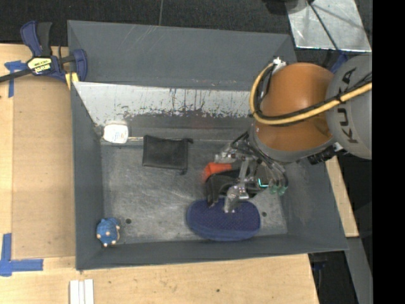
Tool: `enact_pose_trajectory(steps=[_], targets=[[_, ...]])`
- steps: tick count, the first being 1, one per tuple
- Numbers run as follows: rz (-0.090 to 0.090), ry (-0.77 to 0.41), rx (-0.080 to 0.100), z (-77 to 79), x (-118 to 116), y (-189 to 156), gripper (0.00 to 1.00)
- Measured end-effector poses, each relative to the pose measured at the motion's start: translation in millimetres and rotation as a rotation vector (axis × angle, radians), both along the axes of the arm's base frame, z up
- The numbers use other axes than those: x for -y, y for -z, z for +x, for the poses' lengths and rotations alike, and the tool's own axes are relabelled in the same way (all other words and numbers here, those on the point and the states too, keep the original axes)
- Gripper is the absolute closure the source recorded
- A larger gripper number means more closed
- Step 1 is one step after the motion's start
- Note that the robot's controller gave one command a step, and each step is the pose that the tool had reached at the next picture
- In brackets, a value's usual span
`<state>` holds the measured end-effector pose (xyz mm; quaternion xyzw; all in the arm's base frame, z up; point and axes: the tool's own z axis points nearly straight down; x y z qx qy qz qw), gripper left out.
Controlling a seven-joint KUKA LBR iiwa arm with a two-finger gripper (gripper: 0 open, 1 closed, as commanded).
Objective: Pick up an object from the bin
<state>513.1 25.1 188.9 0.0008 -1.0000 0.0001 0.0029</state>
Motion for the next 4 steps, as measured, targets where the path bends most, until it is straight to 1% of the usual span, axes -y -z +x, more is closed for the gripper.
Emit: enact_pose_trajectory(steps=[1,2,3,4], targets=[[0.003,-0.057,0.026,-19.0,2,103,0.0],[0.003,-0.343,0.01,-4.7,-4,88,0.0],[0.002,-0.764,0.017,-25.6,-14,87,0.0],[-0.007,-0.659,0.003,-15.7,-24,112,0.0]])
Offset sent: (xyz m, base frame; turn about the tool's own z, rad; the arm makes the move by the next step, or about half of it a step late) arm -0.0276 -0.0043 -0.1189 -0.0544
